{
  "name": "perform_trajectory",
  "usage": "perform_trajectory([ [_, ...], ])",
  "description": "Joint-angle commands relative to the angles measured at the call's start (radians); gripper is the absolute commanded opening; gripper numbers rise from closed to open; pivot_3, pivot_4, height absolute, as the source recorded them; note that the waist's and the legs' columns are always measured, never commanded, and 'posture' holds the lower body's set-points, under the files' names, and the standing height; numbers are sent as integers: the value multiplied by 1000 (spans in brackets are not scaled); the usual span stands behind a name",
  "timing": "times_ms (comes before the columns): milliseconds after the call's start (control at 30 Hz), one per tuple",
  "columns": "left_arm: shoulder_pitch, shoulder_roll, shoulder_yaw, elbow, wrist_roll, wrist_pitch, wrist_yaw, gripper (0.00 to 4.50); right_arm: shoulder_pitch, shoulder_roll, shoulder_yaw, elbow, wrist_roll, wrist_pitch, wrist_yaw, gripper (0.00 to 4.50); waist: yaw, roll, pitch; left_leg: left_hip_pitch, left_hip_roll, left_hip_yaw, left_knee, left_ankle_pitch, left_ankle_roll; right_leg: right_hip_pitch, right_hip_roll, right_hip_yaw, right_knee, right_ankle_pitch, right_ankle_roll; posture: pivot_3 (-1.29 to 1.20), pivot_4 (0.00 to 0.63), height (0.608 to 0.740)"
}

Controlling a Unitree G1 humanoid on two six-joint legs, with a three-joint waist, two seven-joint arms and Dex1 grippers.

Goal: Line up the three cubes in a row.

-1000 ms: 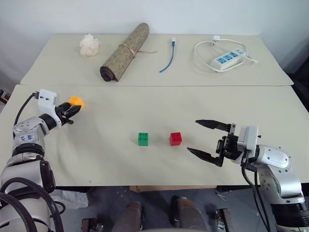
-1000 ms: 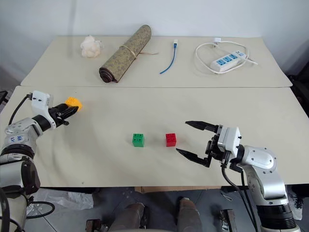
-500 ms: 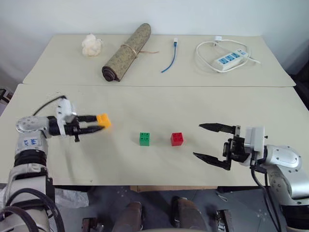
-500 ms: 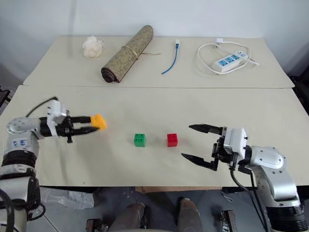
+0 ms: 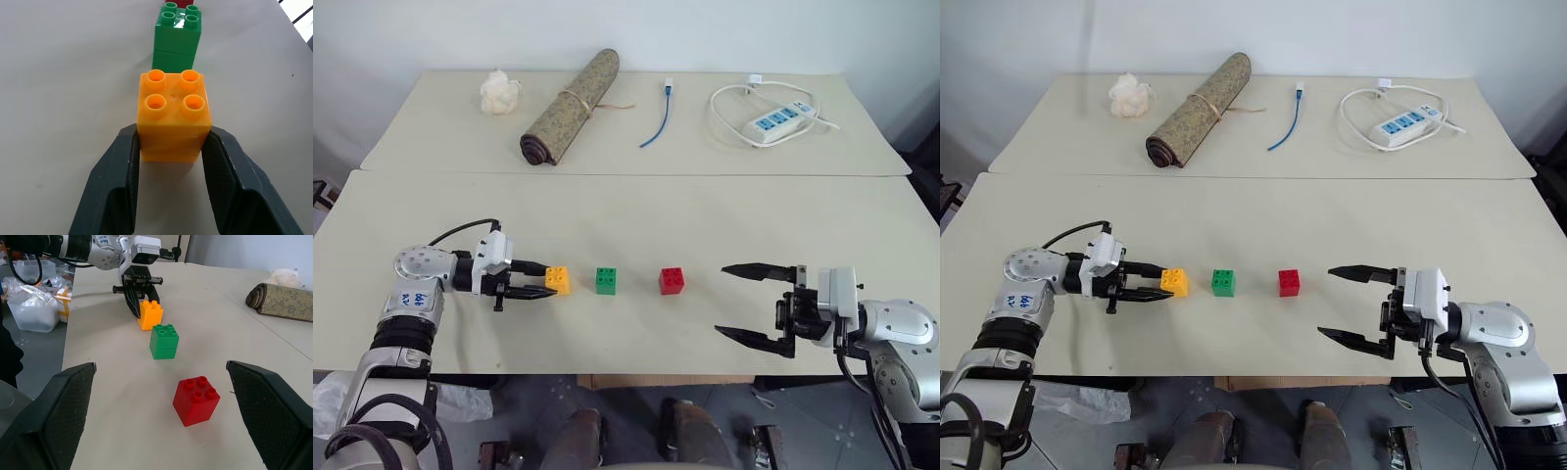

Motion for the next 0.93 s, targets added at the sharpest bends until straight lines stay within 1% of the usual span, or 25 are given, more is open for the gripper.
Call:
perform_trajectory([
  [33,-27,37,-20,32,0,-27,-112,1460,7,8,-23,-7,7,-15,0,4500,0,0,0,0,0,0,0,0,0,0,0,0,0,0,0,0,150,740],
  [100,-41,53,-31,52,7,-42,-112,1460,6,10,-24,-2,6,-16,2,4500,-1,0,0,0,0,0,1,0,0,0,0,0,0,0,0,0,150,740],
  [167,-47,63,-38,65,9,-48,-112,2188,3,11,-23,6,4,-19,5,4500,-1,0,0,0,0,0,1,0,0,0,0,0,1,0,0,0,150,740],
  [200,-43,67,-39,61,5,-59,-112,2427,2,11,-23,13,3,-21,9,4500,-2,0,0,0,0,0,1,0,0,0,0,0,1,0,0,0,150,740],
  [267,-19,86,-38,17,-23,-46,-112,3054,-4,13,-23,31,2,-29,18,4500,-1,0,0,0,0,0,1,0,0,0,0,0,0,0,0,0,150,740],
  [333,-2,91,-6,-20,-46,-43,-103,3651,-15,14,-21,49,1,-34,27,4500,-2,0,0,0,0,0,1,0,0,0,0,0,0,0,0,0,150,740],
  [400,31,115,33,-81,-83,2,-85,4245,-39,19,-14,71,6,-36,42,4500,-2,0,0,0,0,0,1,0,0,0,0,0,0,0,0,0,150,740],
  [500,103,157,112,-190,-155,105,-30,4245,-98,37,-7,94,31,-29,56,4500,-9,0,0,0,1,0,1,-1,0,0,-1,1,0,0,0,0,150,740],
  [567,146,163,202,-250,-213,183,68,4245,-155,59,-9,107,62,-8,50,4500,-17,1,1,0,3,0,1,-1,-1,0,-2,2,0,0,0,0,150,740],
  [633,201,174,261,-320,-217,182,120,4245,-194,61,4,117,73,10,76,4500,-23,1,1,0,4,-1,1,-1,-2,0,-2,3,-1,0,0,0,150,740],
  [700,273,191,295,-390,-196,143,128,4245,-224,58,26,137,59,-3,124,4500,-25,1,1,0,4,-1,1,-2,-2,0,-2,6,-2,0,0,0,150,740],
  [767,312,196,315,-425,-197,142,136,4245,-245,56,38,164,40,-20,159,4500,-23,1,1,0,4,-1,0,-2,-2,0,-2,8,-3,0,0,0,150,740],
  [933,357,199,324,-452,-157,154,216,4245,-288,54,50,254,-18,-81,211,4500,-20,1,1,0,3,-2,1,-3,-1,1,-2,8,-3,0,0,0,150,740],
])
